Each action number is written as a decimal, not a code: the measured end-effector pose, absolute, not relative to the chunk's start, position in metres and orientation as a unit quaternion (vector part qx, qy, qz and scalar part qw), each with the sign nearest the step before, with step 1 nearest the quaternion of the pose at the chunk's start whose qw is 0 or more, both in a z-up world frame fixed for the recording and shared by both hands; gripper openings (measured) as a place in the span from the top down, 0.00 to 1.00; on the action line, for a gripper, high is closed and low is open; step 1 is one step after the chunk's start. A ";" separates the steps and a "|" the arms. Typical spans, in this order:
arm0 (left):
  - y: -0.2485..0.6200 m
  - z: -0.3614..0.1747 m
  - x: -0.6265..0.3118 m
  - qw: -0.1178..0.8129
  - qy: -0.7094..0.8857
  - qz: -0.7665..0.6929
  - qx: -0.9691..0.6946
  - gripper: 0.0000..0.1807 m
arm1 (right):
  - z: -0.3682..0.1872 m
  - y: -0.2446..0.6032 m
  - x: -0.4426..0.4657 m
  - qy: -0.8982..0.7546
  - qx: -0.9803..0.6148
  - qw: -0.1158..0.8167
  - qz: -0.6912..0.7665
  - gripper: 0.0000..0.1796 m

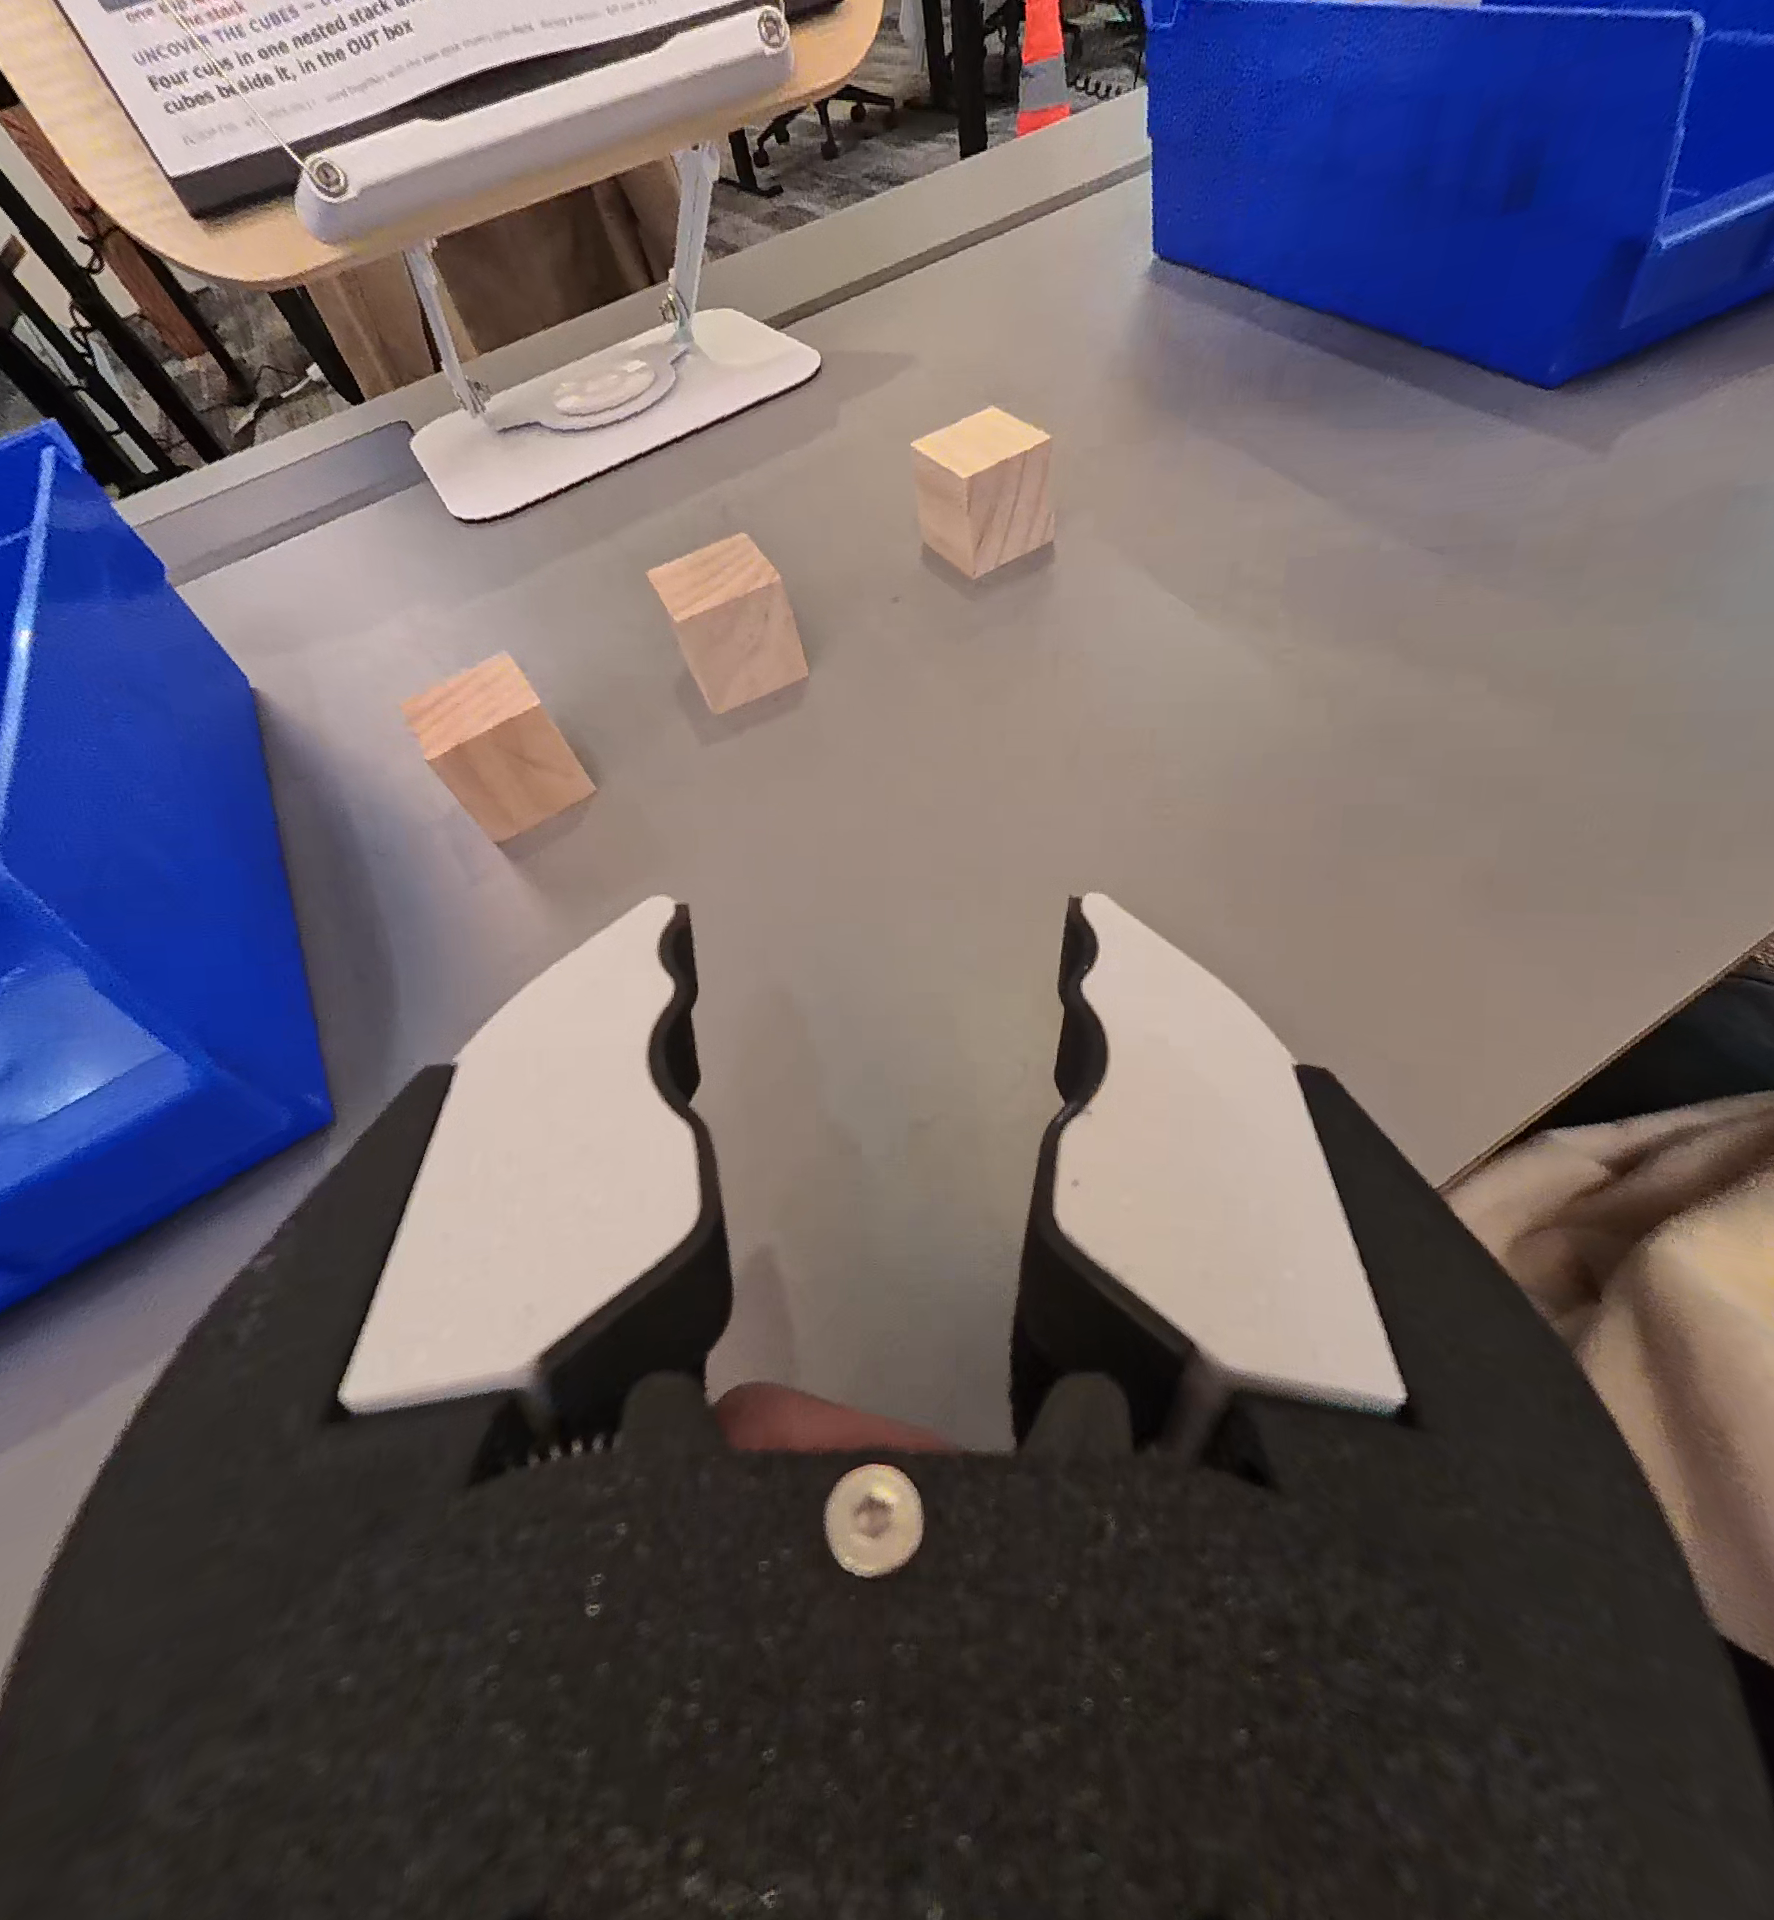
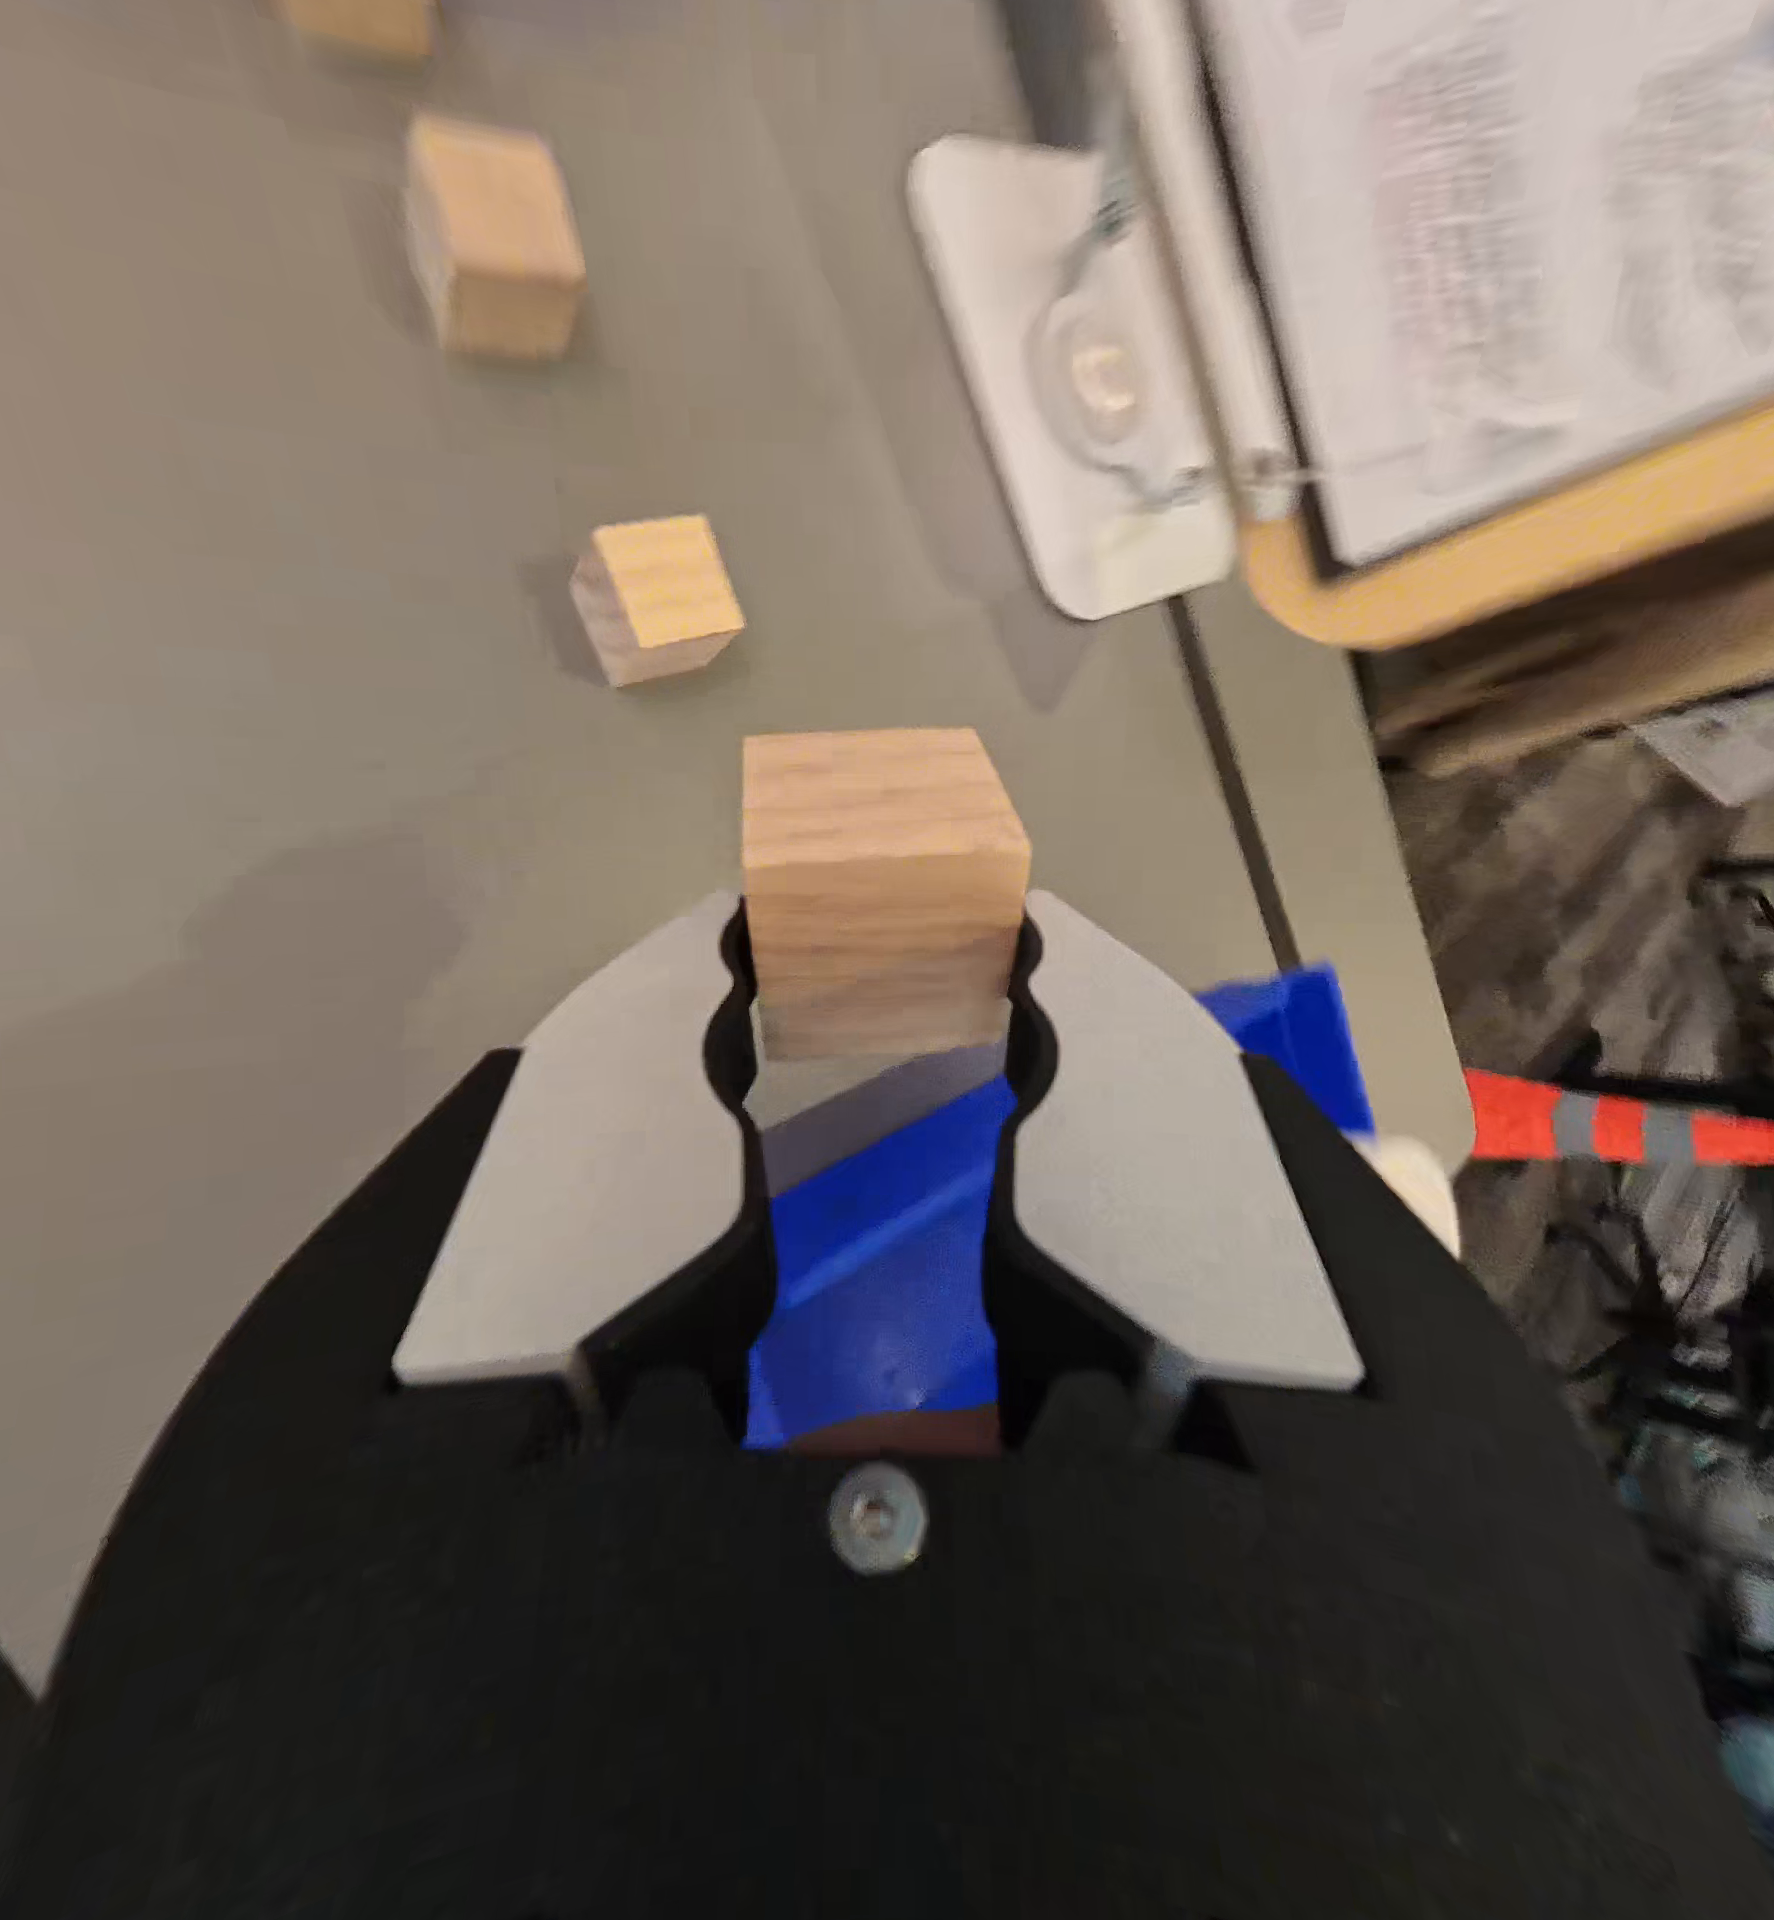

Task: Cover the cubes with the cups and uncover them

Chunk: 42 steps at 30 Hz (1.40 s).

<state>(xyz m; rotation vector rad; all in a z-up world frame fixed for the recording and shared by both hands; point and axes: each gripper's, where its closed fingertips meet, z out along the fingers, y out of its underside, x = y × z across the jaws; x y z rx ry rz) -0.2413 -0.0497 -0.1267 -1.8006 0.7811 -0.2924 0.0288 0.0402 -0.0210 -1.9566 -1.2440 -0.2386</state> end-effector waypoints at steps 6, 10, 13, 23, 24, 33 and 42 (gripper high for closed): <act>-0.050 -0.136 -0.235 0.531 0.339 -0.126 -0.766 0.63 | -0.020 -0.018 0.165 -0.205 -0.888 0.392 -0.124 0.75; -0.055 -0.140 -0.228 0.526 0.352 -0.121 -0.765 0.63 | -0.066 0.000 0.226 -0.111 -0.958 0.255 -0.077 0.75; -0.057 -0.140 -0.226 0.527 0.361 -0.112 -0.762 0.63 | -0.109 0.031 0.260 -0.067 -0.986 0.142 -0.054 0.75; -0.053 -0.144 -0.230 0.517 0.364 -0.116 -0.766 0.62 | -0.178 0.062 0.298 0.015 -0.999 0.002 -0.050 0.74; -0.054 -0.144 -0.230 0.518 0.366 -0.116 -0.765 0.62 | -0.178 0.062 0.298 0.012 -0.999 0.004 -0.052 0.74; -0.049 -0.143 -0.237 0.528 0.344 -0.085 -0.772 0.62 | -0.134 0.066 0.268 -0.047 -0.983 0.161 -0.076 0.62; -0.043 -0.141 -0.244 0.526 0.313 -0.097 -0.785 0.62 | -0.038 -0.045 0.060 -0.093 -0.760 0.642 0.036 0.65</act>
